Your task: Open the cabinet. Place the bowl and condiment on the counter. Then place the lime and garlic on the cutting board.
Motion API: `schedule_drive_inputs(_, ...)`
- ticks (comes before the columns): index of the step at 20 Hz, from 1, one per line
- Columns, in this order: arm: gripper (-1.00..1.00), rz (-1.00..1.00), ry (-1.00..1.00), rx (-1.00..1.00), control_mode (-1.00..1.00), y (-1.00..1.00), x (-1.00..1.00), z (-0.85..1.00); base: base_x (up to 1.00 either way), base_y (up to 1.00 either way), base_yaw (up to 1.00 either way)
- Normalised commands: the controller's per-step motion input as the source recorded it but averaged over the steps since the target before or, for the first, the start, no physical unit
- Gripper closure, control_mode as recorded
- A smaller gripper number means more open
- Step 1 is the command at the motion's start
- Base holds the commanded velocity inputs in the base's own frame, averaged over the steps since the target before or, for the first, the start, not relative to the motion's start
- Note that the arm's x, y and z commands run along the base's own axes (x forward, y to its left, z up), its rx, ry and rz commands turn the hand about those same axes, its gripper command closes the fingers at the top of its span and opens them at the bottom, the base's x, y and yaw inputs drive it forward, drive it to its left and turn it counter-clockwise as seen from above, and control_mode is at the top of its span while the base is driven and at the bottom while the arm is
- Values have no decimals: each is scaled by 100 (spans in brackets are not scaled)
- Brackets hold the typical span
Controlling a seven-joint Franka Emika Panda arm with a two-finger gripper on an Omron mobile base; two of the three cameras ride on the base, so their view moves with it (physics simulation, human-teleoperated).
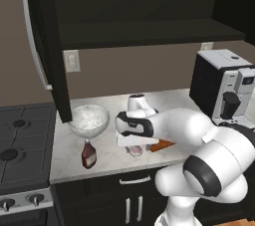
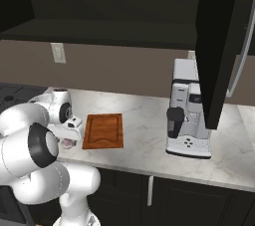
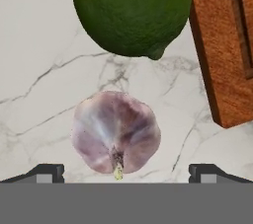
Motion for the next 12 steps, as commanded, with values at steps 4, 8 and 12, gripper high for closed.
schedule_drive_inputs(4, -100, -2, 1, -1, -100, 6, 0, -10, 0, 0, 0)
schedule_drive_inputs(8, -100, -2, 2, -2, -100, 4, 0, -12, 0, 0, 0)
schedule_drive_inputs(12, -100, 0, 2, -2, -100, 0, 0, -14, 0, 0, 0)
